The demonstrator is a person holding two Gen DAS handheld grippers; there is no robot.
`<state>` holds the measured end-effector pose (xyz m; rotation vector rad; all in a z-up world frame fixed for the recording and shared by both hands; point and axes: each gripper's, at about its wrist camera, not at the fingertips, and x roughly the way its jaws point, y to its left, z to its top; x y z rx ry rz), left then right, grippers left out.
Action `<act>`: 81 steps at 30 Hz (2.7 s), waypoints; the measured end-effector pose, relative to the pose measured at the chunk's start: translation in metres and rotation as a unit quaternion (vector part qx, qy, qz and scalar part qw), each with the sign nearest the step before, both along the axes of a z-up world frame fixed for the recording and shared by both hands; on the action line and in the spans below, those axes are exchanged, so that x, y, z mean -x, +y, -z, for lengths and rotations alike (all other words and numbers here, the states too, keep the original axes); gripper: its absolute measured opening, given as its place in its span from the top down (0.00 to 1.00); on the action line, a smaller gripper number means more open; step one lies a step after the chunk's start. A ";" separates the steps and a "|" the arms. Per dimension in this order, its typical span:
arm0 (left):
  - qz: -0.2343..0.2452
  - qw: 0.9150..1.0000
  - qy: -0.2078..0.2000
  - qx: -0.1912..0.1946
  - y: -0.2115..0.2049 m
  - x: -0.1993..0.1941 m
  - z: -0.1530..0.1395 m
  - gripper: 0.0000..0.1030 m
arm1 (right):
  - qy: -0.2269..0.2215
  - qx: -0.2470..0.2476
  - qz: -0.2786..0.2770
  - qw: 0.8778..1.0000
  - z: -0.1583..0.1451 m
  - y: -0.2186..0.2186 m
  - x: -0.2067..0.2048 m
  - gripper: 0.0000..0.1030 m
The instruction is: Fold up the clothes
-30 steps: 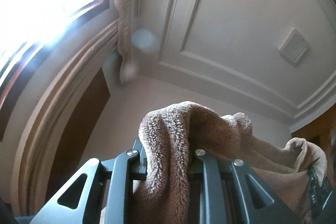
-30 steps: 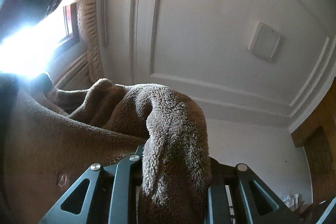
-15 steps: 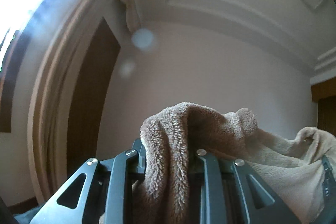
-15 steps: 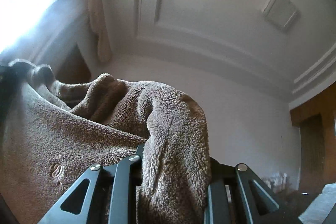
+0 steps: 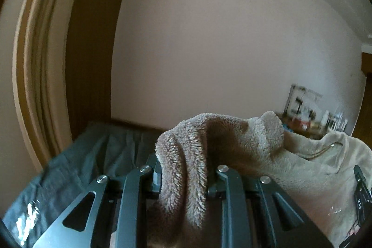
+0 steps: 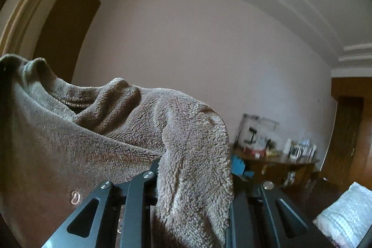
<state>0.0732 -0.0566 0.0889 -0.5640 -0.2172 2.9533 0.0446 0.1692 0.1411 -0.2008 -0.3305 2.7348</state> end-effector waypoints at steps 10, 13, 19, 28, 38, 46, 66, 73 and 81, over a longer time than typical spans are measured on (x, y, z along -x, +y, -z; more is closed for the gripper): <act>-0.001 0.996 -0.081 0.029 0.017 0.062 0.073 0.76 | -0.111 0.025 0.007 0.993 0.058 0.030 0.070 0.81; 0.002 0.994 -0.101 0.037 0.025 0.080 0.078 0.76 | -0.137 0.029 0.006 0.990 0.073 0.032 0.085 0.81; 0.010 0.987 -0.156 0.046 0.029 0.109 0.101 0.76 | -0.184 0.028 0.003 0.983 0.094 0.033 0.104 0.81; -0.028 0.970 -0.199 0.134 0.048 0.122 0.125 0.40 | -0.246 0.037 0.004 0.968 0.123 0.030 0.120 0.53; -0.042 0.960 -0.232 0.149 0.040 0.132 0.141 0.27 | -0.260 0.068 0.029 0.963 0.132 0.040 0.123 0.35; -0.041 0.957 -0.266 0.113 0.024 0.143 0.148 0.19 | -0.300 0.095 0.043 0.948 0.148 0.058 0.140 0.31; -0.017 0.954 -0.250 0.163 -0.063 0.011 0.105 0.19 | -0.346 0.116 0.033 0.930 0.162 0.063 0.152 0.26; -0.010 0.962 -0.251 0.103 -0.119 -0.006 0.111 0.19 | -0.347 0.110 0.034 0.931 0.161 0.061 0.152 0.26; 0.034 0.954 -0.288 0.070 -0.146 -0.032 0.125 0.18 | -0.346 0.107 0.035 0.931 0.162 0.062 0.151 0.26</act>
